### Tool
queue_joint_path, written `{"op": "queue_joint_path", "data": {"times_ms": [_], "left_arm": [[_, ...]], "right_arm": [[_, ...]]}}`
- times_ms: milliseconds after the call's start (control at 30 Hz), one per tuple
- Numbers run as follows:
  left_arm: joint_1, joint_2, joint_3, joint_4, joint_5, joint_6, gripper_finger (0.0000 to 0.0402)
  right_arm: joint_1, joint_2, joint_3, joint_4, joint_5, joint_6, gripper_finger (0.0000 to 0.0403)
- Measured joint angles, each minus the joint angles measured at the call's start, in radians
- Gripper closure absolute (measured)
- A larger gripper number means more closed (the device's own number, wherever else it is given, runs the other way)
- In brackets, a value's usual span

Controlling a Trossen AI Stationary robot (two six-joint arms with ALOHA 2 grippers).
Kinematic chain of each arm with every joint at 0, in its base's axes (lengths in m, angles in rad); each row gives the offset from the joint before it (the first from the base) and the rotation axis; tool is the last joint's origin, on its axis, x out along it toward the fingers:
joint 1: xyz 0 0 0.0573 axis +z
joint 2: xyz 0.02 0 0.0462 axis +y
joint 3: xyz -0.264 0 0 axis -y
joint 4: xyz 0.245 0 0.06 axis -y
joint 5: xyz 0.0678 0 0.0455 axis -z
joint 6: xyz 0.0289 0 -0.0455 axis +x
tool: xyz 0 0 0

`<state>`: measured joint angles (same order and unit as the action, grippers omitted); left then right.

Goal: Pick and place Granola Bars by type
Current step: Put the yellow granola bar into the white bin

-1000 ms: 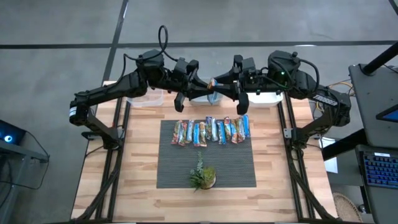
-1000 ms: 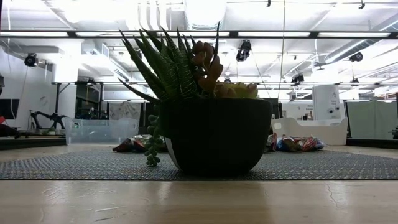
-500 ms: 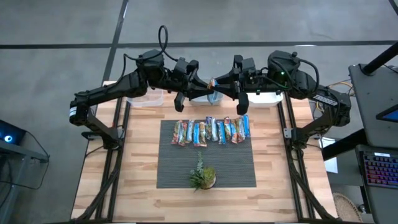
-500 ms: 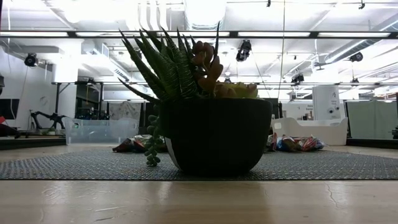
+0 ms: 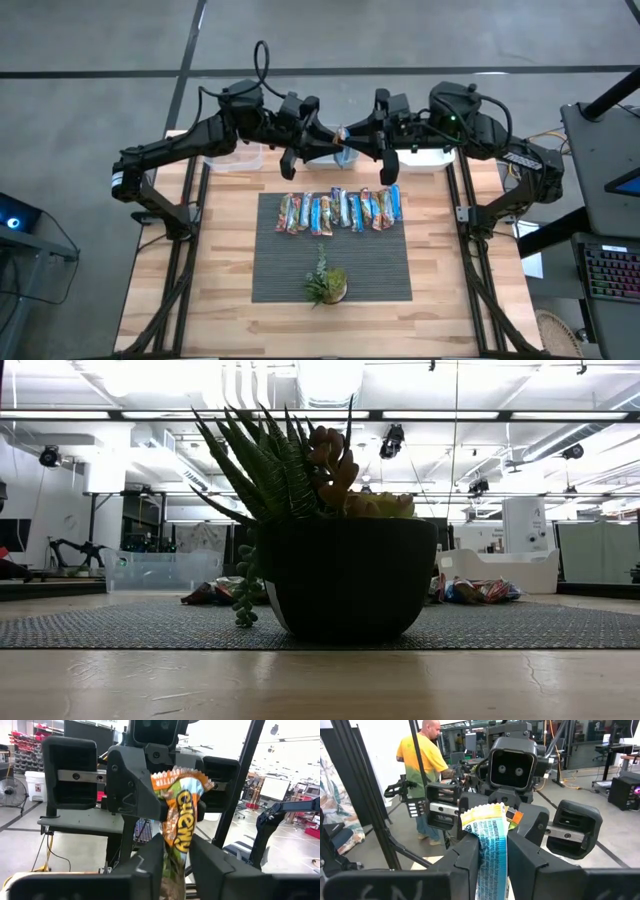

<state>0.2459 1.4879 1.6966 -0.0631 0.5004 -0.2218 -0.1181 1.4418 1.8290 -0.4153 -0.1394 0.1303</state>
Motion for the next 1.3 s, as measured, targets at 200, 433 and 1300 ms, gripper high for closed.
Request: {"op": "queue_joint_path", "data": {"times_ms": [200,433,1300], "left_arm": [[0.001,0.0,0.0,-0.009,-0.03,0.009,0.0263],[0.001,0.0,0.0,-0.056,-0.03,0.024,0.025],[0.014,-0.094,0.0,-0.29,-0.049,0.116,0.025]], "right_arm": [[0.0,0.0,0.0,-0.001,0.0,-0.002,0.0331],[0.0,0.0,0.0,-0.001,0.0,-0.003,0.0331],[0.0,0.0,0.0,-0.062,0.0,-0.003,0.0335]]}}
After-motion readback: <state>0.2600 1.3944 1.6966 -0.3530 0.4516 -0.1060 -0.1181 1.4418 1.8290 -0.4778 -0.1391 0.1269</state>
